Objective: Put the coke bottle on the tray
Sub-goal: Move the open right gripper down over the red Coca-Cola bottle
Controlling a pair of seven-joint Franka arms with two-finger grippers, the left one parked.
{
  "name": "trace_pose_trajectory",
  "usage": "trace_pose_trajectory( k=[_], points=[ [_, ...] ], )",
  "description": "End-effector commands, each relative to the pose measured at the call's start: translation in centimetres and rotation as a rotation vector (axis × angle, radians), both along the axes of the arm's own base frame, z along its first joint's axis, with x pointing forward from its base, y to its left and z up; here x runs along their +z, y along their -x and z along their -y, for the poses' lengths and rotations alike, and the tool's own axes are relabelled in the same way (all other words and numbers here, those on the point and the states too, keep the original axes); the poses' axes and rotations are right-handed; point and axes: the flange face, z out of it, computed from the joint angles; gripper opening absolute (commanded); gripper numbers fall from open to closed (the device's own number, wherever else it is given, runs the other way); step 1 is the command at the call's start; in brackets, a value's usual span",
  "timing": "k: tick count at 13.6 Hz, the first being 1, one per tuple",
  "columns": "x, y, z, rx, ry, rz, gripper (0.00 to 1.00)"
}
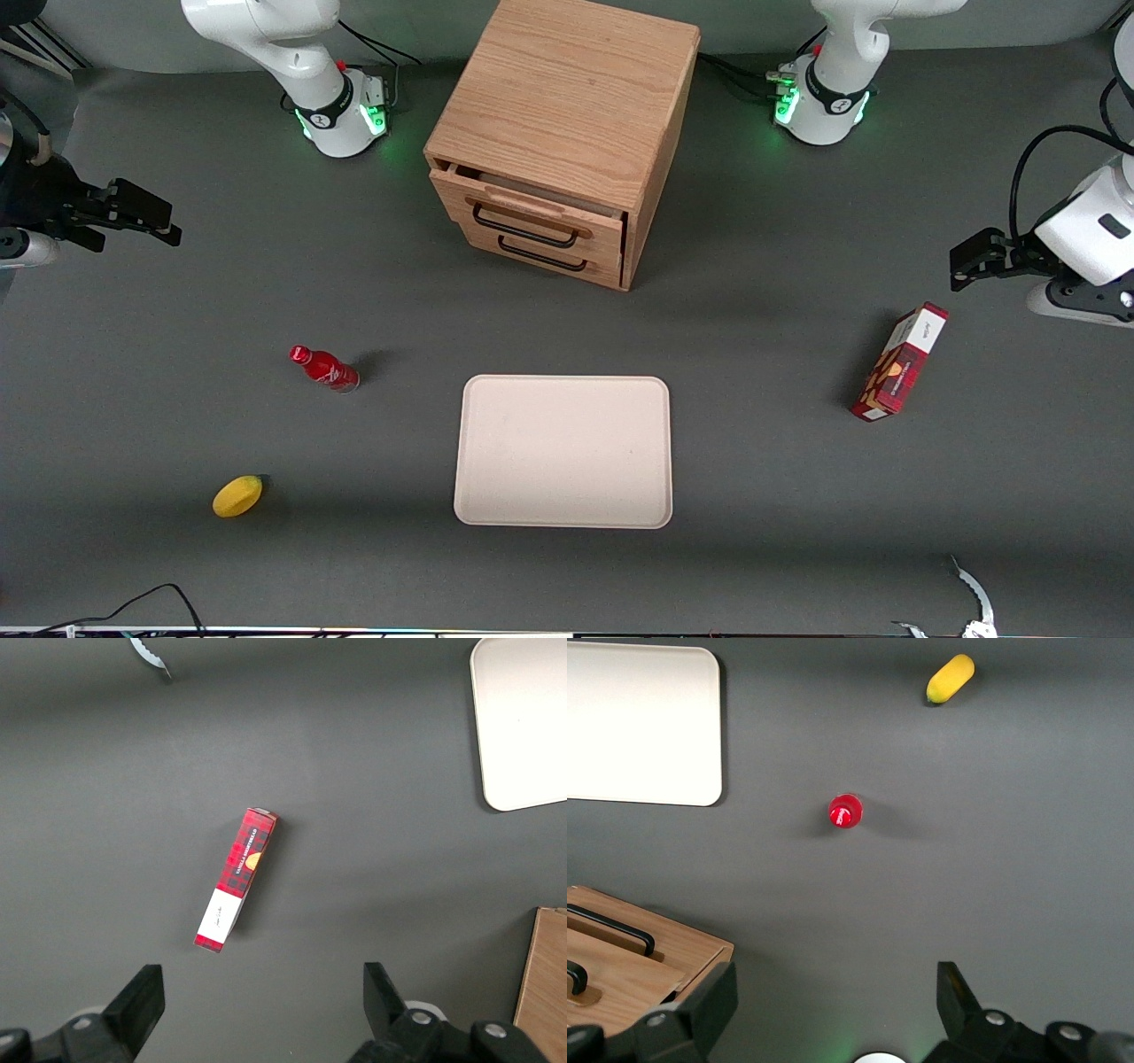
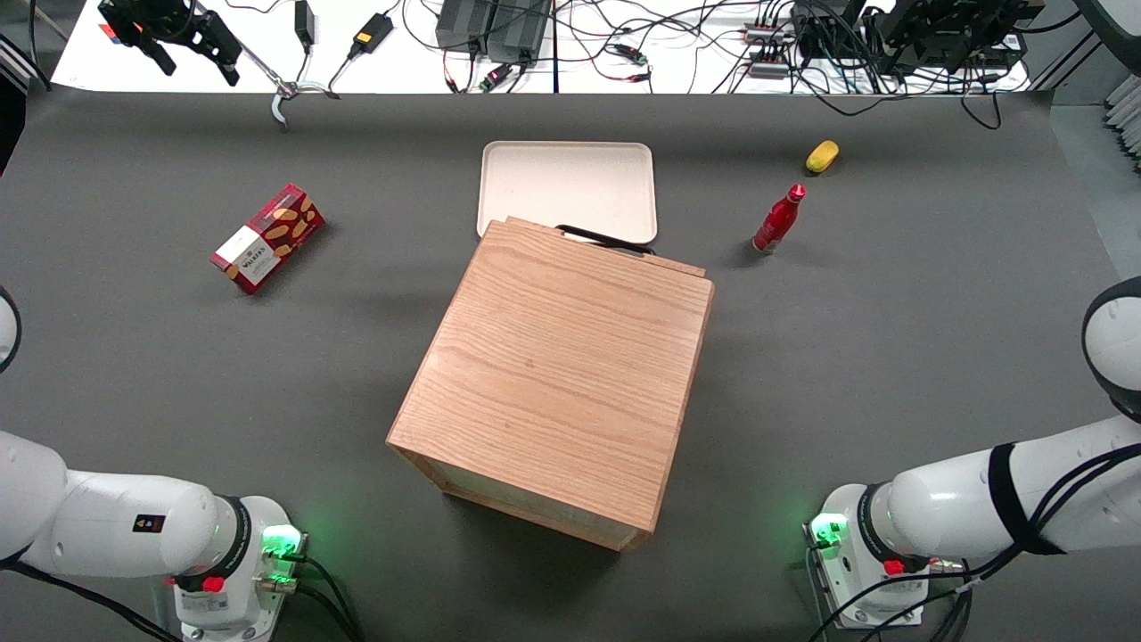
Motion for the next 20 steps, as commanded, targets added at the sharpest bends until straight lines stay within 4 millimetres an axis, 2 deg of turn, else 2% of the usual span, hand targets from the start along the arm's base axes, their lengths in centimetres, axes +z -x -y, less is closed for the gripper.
trace_pose_trajectory(
  k=[1, 11, 15, 17, 20],
  points=[
    [0.6, -0.2, 0.2, -0.03, -0.023, -0.014, 1.0],
    [-0.9, -2.1, -0.4, -0.039, 0.005, -0.03, 1.0],
    [-4.1, -4.8, -1.4, -0.042, 0.001, -0.012, 1.0],
    [-6.3, -6.2, -3.0, -0.051, -0.003, -0.02, 1.0],
    [-9.2, -7.2, -3.4, -0.066, -0.006, -0.011, 1.0]
  ],
)
